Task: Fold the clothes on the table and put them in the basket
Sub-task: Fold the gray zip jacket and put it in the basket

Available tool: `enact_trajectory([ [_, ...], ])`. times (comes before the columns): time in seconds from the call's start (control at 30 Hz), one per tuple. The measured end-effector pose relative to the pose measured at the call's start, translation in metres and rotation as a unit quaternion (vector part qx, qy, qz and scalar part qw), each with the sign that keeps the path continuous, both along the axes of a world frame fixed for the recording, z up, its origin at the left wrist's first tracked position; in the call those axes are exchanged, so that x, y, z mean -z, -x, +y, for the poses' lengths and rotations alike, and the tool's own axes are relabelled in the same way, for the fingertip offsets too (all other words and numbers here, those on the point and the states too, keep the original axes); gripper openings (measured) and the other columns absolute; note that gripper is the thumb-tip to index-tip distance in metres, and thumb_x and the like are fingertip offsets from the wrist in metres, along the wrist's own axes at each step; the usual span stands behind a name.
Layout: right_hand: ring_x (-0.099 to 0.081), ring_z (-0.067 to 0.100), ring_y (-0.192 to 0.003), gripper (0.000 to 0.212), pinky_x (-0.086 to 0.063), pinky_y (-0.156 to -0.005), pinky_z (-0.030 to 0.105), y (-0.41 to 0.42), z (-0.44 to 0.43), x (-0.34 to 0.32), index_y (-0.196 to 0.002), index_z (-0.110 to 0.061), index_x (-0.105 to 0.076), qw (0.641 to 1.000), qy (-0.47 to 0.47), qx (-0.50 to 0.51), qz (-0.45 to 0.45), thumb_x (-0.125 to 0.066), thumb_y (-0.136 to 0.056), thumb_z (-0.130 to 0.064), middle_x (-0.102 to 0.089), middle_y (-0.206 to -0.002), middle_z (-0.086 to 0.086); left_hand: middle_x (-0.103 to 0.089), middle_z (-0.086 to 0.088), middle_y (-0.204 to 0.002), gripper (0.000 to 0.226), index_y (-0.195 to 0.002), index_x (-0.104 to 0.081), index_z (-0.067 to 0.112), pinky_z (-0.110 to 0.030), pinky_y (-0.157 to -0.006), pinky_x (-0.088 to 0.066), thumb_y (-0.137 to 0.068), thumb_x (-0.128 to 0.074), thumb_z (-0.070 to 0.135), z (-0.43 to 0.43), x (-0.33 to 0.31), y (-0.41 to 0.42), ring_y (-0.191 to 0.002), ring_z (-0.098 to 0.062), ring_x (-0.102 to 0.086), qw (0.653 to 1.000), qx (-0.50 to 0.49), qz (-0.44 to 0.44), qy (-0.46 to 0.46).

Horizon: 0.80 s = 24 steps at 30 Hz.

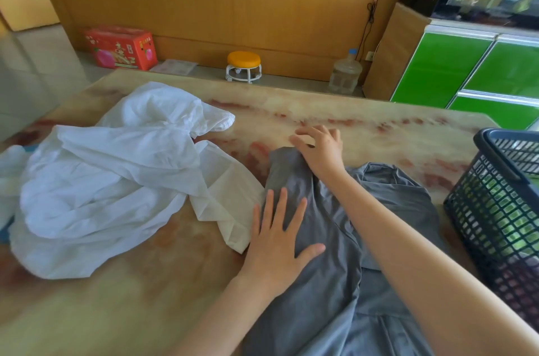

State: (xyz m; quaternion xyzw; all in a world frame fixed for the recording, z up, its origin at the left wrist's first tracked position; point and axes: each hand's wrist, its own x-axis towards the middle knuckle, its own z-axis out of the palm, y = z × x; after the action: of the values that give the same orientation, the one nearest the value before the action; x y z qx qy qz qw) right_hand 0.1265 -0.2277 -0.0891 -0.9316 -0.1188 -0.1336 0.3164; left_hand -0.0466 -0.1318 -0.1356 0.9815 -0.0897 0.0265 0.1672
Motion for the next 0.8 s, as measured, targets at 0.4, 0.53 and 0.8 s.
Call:
enact_trajectory([
  [0.4, -0.039, 0.026, -0.112, 0.014, -0.023, -0.085, 0.032, -0.007, 0.032, 0.014, -0.093, -0.021, -0.071, 0.997, 0.053, 0.026, 0.044, -0.063, -0.088, -0.03, -0.064, -0.103, -0.001, -0.027, -0.015, -0.154, 0.08, -0.148, -0.023, 0.027, -0.053, -0.108, -0.01, -0.087, -0.006, 0.075, -0.009, 0.011, 0.0, -0.142, -0.032, -0.024, 0.996, 0.029, 0.037, -0.072],
  [0.53, -0.034, 0.023, -0.112, 0.024, -0.025, -0.094, 0.03, 0.048, -0.013, -0.012, -0.106, -0.021, -0.069, 1.0, 0.012, -0.007, 0.009, -0.067, -0.086, -0.034, -0.055, -0.116, -0.003, 0.02, -0.004, -0.157, 0.094, -0.149, 0.01, 0.034, -0.042, -0.11, 0.022, -0.065, 0.009, 0.076, -0.011, -0.012, 0.008, -0.142, -0.022, 0.025, 0.995, 0.038, 0.09, -0.018],
  [0.8, -0.054, 0.022, -0.104, 0.056, -0.043, -0.076, 0.032, 0.185, -0.097, -0.013, -0.118, -0.018, -0.052, 0.972, -0.004, 0.123, 0.2, -0.067, -0.079, -0.056, -0.053, -0.116, 0.002, -0.046, 0.014, -0.102, 0.048, -0.107, -0.049, 0.03, -0.023, -0.082, -0.042, -0.078, -0.045, 0.069, -0.019, -0.046, 0.116, -0.101, -0.007, -0.049, 0.993, -0.049, 0.045, 0.096],
])
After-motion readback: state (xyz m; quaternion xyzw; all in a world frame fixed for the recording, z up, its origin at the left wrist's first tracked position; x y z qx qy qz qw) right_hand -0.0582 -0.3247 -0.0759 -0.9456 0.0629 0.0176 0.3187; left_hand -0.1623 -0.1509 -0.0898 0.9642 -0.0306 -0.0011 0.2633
